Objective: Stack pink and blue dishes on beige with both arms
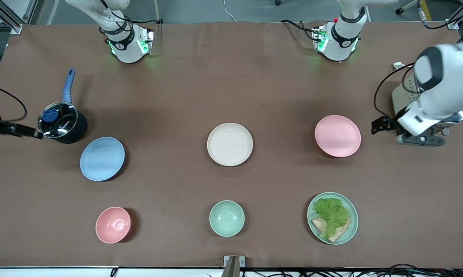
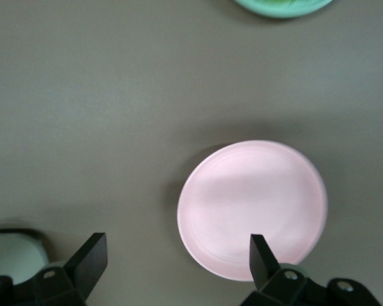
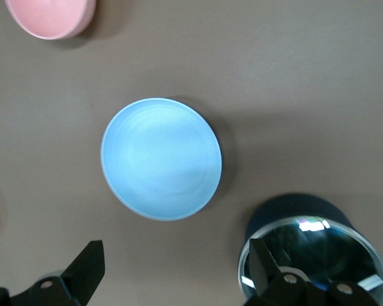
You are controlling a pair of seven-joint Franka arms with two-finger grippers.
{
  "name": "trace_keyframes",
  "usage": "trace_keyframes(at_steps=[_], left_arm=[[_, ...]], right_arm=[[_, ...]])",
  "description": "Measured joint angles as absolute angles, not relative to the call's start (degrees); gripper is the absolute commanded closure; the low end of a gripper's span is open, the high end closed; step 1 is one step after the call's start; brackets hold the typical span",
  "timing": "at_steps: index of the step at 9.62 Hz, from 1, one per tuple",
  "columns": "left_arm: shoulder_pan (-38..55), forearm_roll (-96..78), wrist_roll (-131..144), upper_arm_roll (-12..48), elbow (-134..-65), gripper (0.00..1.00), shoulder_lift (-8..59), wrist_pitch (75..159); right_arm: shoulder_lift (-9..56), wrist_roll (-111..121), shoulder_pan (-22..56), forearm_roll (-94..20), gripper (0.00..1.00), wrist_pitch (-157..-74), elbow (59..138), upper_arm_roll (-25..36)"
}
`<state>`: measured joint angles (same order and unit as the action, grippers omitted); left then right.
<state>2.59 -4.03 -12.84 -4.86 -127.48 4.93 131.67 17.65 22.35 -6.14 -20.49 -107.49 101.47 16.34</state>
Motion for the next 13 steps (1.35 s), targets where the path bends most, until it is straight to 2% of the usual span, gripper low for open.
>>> trace_keyframes(at_steps=[3, 4, 5, 6, 8, 10, 11, 12, 13], left_arm=[[2.1, -4.8, -14.6, -5.2, -131.5, 0.2, 13.3, 142.1], [2.0, -5.8, -15.3, -5.2, -131.7, 0.27, 15.5, 143.8], [1.9, -6.1, -16.4, -5.2, -131.8, 0.36, 17.1, 144.4], [1.9, -7.6, -17.4, -5.2, -131.8, 0.46, 18.0, 144.5], [1.9, -16.4, -23.7, -5.1, -131.8, 0.71, 18.6, 144.5], [1.8, -25.3, -32.2, -5.2, -131.9, 0.93, 19.0, 144.5], [1.5, -27.6, -34.7, -5.2, -131.9, 0.99, 19.4, 144.5], [1.2, -28.7, -36.2, -5.2, -131.9, 1.0, 19.5, 144.3], [1.2, -28.9, -36.5, -5.2, -131.8, 1.0, 19.4, 144.0]], right_arm=[[28.2, 36.2, -6.0, -30.7, 0.0, -121.7, 106.4, 16.9], [30.7, 40.4, -5.9, -35.2, 0.04, -124.0, 107.8, 16.9], [32.6, 43.1, -5.8, -38.1, 0.15, -125.1, 108.3, 16.9], [33.8, 44.2, -5.7, -39.4, 0.26, -125.5, 108.4, 16.9], [34.1, 44.4, -5.7, -41.6, 0.38, -125.5, 108.9, 16.9], [34.1, 44.4, -5.6, -43.6, 0.42, -125.5, 109.7, 16.9], [34.1, 44.4, -5.5, -43.8, 0.55, -125.5, 109.9, 16.9], [34.1, 44.4, -5.5, -43.8, 0.84, -125.5, 110.3, 16.9], [34.2, 44.4, -5.5, -43.8, 0.98, -125.4, 110.6, 16.9]])
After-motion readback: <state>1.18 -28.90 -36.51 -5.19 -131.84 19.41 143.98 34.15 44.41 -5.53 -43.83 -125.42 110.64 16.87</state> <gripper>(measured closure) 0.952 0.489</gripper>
